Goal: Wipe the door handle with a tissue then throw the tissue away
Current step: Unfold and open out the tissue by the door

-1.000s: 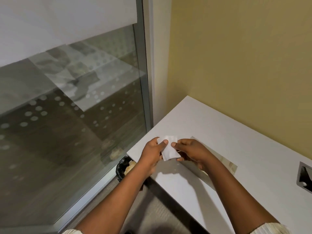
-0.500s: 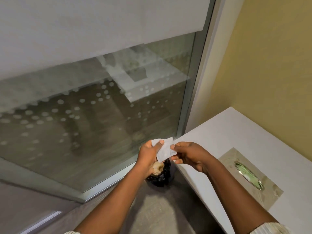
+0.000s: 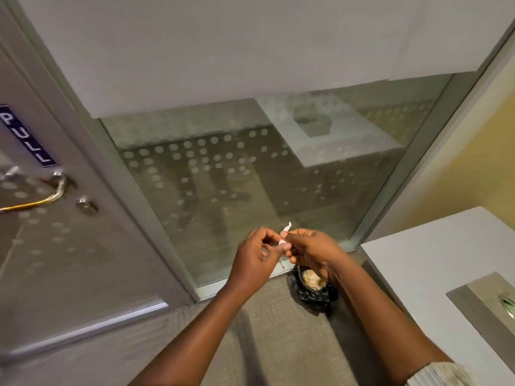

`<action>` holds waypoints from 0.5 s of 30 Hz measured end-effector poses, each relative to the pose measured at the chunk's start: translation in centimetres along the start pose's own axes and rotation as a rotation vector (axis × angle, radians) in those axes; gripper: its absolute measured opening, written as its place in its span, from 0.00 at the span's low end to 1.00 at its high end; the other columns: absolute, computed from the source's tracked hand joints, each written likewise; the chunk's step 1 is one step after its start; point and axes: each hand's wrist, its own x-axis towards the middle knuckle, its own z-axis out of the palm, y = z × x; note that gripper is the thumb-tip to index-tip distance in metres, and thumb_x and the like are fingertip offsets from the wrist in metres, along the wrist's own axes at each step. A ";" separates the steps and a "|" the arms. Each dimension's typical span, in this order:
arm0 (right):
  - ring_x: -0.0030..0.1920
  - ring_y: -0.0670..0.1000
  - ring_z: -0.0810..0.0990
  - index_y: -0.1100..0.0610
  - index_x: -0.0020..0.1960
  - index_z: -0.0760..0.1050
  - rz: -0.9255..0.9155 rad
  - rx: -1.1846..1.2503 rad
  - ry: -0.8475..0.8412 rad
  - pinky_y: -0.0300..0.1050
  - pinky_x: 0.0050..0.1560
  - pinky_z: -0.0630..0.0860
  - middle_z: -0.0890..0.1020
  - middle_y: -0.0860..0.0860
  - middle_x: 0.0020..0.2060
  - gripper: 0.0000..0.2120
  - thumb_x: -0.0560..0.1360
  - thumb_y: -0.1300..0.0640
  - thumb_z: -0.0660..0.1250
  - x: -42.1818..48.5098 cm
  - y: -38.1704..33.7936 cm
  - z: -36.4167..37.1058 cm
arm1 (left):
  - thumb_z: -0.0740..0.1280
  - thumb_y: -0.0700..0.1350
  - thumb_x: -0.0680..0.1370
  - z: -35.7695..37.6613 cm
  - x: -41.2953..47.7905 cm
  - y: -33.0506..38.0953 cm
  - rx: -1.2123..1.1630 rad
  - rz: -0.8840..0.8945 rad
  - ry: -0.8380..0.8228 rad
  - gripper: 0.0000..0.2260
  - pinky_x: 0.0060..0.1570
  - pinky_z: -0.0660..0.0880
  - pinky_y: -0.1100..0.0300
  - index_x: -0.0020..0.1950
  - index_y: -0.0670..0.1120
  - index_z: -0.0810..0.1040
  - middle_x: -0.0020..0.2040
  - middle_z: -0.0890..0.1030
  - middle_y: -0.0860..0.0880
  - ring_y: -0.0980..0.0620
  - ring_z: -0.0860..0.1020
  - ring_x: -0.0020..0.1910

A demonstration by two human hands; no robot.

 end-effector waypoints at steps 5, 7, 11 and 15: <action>0.28 0.48 0.76 0.60 0.43 0.74 -0.010 -0.037 -0.068 0.38 0.27 0.74 0.79 0.56 0.31 0.07 0.77 0.60 0.70 1.4 1.6 10.7 | 0.74 0.39 0.79 -8.9 -2.9 -3.1 0.010 -0.042 0.087 0.03 0.38 0.76 0.58 0.47 0.41 0.81 0.40 0.84 0.52 0.54 0.79 0.35; 0.27 0.47 0.76 0.59 0.42 0.74 -0.013 -0.041 -0.116 0.37 0.27 0.73 0.79 0.55 0.31 0.07 0.77 0.61 0.71 1.7 2.1 14.8 | 0.72 0.37 0.79 -12.5 -4.1 -4.3 0.007 -0.059 0.127 0.04 0.35 0.72 0.67 0.45 0.41 0.80 0.34 0.82 0.60 0.62 0.78 0.32; 0.29 0.47 0.77 0.61 0.45 0.75 -0.015 -0.052 -0.246 0.36 0.29 0.75 0.81 0.55 0.33 0.04 0.76 0.63 0.71 1.8 2.7 20.4 | 0.70 0.35 0.80 -17.7 -5.8 -5.8 -0.031 -0.139 0.192 0.08 0.41 0.79 0.57 0.43 0.43 0.77 0.33 0.81 0.57 0.54 0.81 0.35; 0.34 0.48 0.78 0.63 0.49 0.76 -0.024 -0.122 -0.379 0.37 0.34 0.76 0.81 0.55 0.35 0.04 0.76 0.68 0.69 2.1 3.1 25.4 | 0.68 0.34 0.82 -22.5 -7.4 -7.4 -0.187 -0.253 0.271 0.10 0.40 0.79 0.53 0.41 0.44 0.76 0.33 0.81 0.48 0.51 0.80 0.33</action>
